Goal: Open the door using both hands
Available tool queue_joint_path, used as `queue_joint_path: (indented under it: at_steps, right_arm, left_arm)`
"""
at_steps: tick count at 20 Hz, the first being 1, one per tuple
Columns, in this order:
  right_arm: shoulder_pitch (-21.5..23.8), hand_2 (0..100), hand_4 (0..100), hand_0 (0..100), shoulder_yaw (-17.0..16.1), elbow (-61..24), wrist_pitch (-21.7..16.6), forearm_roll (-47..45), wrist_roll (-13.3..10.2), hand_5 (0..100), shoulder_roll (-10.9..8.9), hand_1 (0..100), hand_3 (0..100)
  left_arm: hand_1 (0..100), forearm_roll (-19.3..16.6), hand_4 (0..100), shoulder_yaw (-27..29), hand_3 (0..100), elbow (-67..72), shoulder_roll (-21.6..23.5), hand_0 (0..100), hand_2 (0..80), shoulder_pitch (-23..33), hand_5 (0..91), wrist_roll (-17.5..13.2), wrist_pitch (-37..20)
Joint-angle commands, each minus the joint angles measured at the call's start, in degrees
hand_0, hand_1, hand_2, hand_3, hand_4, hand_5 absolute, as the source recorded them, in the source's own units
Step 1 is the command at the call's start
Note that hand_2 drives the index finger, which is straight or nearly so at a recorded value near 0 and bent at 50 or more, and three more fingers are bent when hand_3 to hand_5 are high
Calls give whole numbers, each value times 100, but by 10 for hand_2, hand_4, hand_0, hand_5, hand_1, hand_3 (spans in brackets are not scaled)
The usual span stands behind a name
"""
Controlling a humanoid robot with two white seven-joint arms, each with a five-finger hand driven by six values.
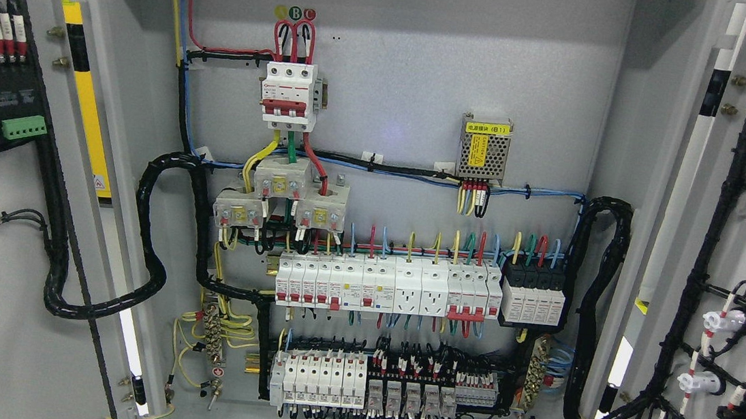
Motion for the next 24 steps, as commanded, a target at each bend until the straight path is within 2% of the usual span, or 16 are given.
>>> queue_joint_path:
  at_steps: [1, 2, 3, 5, 6, 9, 11, 14, 18, 20, 24]
  right_arm:
    - [-519, 0, 0, 214, 166, 3145, 426, 129, -374, 0, 426, 106, 0]
    - [-633, 0, 0, 214, 165, 3426, 602, 129, -436, 0, 470, 106, 0]
    - [-713, 0, 0, 214, 174, 3638, 743, 129, -446, 0, 496, 106, 0]
    - [-845, 0, 0, 214, 174, 3894, 1068, 137, -455, 0, 497, 107, 0]
    - [-889, 0, 0, 214, 174, 3921, 1287, 137, -516, 0, 497, 107, 0]
    - [-898, 0, 0, 214, 192, 3912, 2016, 137, -779, 0, 470, 107, 0]
    - [-933, 0, 0, 214, 201, 3930, 2334, 146, -841, 0, 479, 107, 0]
    - [-942, 0, 0, 214, 227, 3947, 2799, 155, -859, 0, 479, 107, 0]
    - [-1109, 0, 0, 214, 236, 4079, 3345, 216, -964, 0, 497, 107, 0]
    - [-1127, 0, 0, 215, 201, 4071, 3538, 610, -1052, 0, 497, 106, 0]
    - [-1240, 0, 0, 215, 174, 4167, 3811, 867, -1201, 0, 558, 106, 0]
  left_arm:
    - [162, -234, 0, -311, 0, 2705, -51, 139, 0, -252, 0, 48, -7]
    - [166, -260, 0, -468, 0, 2846, -42, 151, 0, -253, 0, 100, -7]
    - [174, -269, 0, -635, 0, 2952, -59, 164, 0, -253, 0, 310, -7]
    - [188, -260, 0, -891, 0, 3215, -86, 182, 0, -270, 0, 942, 2]
    - [195, -260, 0, -979, 0, 3495, -86, 188, 0, -357, 0, 1136, 2]
    - [215, -277, 0, -1111, 0, 4260, -24, 211, 0, -761, 0, 1418, 63]
    - [232, -435, 0, -1487, 0, 4778, 98, 229, 0, -990, 0, 1699, 177]
    - [225, -612, 0, -2287, 0, 5263, 204, 256, 0, -1123, 0, 1972, 414]
    - [212, -629, 0, -2456, 0, 5378, 169, 279, 0, -1123, 0, 2280, 642]
    - [202, -638, 0, -2491, 0, 5387, 169, 287, 0, -1123, 0, 2377, 810]
    - [183, -708, 0, -3036, 0, 5475, 204, 295, 0, -1105, 0, 2500, 1057]
